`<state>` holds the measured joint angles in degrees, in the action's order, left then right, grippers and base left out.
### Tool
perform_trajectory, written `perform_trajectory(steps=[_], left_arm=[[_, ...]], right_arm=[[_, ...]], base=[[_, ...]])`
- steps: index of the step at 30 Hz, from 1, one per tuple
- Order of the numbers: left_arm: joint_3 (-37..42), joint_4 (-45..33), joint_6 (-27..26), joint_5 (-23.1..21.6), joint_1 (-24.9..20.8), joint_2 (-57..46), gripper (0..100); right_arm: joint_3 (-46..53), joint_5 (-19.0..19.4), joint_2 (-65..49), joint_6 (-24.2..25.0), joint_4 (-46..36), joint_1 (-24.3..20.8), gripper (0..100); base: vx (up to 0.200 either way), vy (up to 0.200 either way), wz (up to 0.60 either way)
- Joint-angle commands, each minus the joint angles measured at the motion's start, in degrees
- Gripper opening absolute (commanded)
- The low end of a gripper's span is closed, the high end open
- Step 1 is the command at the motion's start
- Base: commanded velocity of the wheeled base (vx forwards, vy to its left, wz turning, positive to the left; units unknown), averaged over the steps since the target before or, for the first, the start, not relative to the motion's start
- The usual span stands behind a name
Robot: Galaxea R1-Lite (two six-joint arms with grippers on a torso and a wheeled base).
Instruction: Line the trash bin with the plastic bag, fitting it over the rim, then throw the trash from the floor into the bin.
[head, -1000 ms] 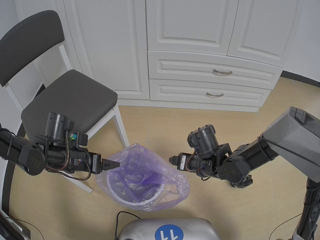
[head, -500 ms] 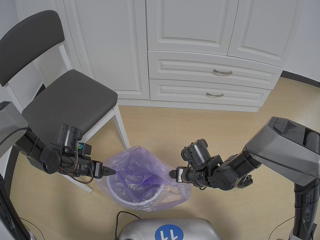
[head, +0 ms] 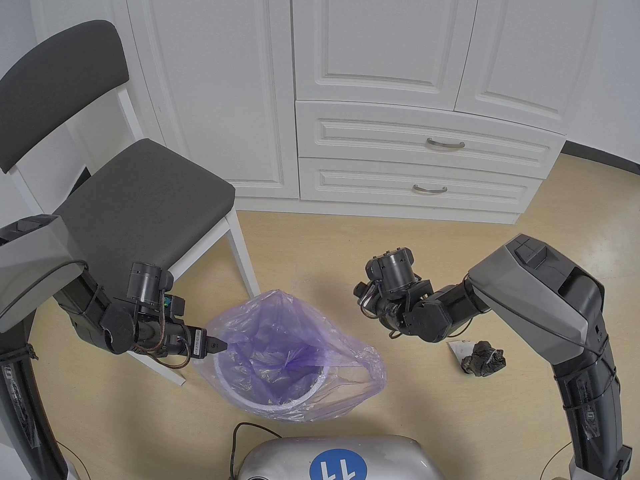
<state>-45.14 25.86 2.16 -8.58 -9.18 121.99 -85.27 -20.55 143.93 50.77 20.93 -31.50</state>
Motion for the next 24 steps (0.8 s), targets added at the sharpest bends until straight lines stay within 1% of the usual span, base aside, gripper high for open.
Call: perform_trajectory(steps=[1,3,5,6,8,10,14,16,18,19,20,24], left_arm=[[-1.0,0.42,0.13,0.23,0.83,2.29,100],[-1.53,0.42,0.3,0.32,1.18,2.64,100],[-1.62,0.42,0.3,0.23,1.36,2.64,100],[-1.62,0.51,0.3,0.23,1.36,2.55,100],[-1.62,0.51,0.3,0.23,1.36,2.46,100],[-1.53,0.51,0.22,0.23,1.36,2.46,100],[-1.62,0.51,0.22,0.23,1.36,2.64,100],[-1.62,0.51,0.3,0.23,1.36,2.64,100],[-1.62,0.51,0.3,0.23,1.36,2.64,100],[-1.7,0.6,0.3,0.23,1.45,2.64,100],[-1.79,0.6,0.39,0.23,1.45,2.64,100],[-2.06,1.04,0.39,0.23,1.8,2.81,100]], right_arm=[[-5.43,-1.51,1.52,4.77,-0.1,1.71,100],[2.22,-0.28,-5.59,4.16,-0.19,-0.58,100],[7.75,2.27,-9.73,1.61,0.25,-3.92,100],[11.88,3.94,-12.89,-2.43,0.34,-6.56,100],[16.98,4.12,-16.23,-9.38,0.6,-9.54,100],[20.23,3.5,-17.99,-13.33,0.69,-11.65,100],[24.89,2.36,-18.34,-17.02,0.87,-13.68,100],[26.3,2.36,-17.81,-19.57,0.95,-13.68,100],[26.3,2.36,-17.81,-19.57,0.95,-13.68,100],[29.11,2.45,-16.41,-23.09,3.68,-13.76,100],[29.73,2.45,-16.23,-23.62,4.73,-13.76,100],[33.77,2.54,-16.23,-28.19,13.35,-13.85,100]], base=[[0.0,0.0,0.0],[0.0,0.0,0.0],[0.0,0.0,0.0],[0.0,0.0,0.0],[0.0,0.0,0.0],[0.0,0.0,0.0],[0.0,0.0,0.0],[0.0,0.0,0.0],[0.0,0.0,0.0],[0.0,0.0,0.0],[0.0,0.0,0.0],[0.0,0.0,0.0]])
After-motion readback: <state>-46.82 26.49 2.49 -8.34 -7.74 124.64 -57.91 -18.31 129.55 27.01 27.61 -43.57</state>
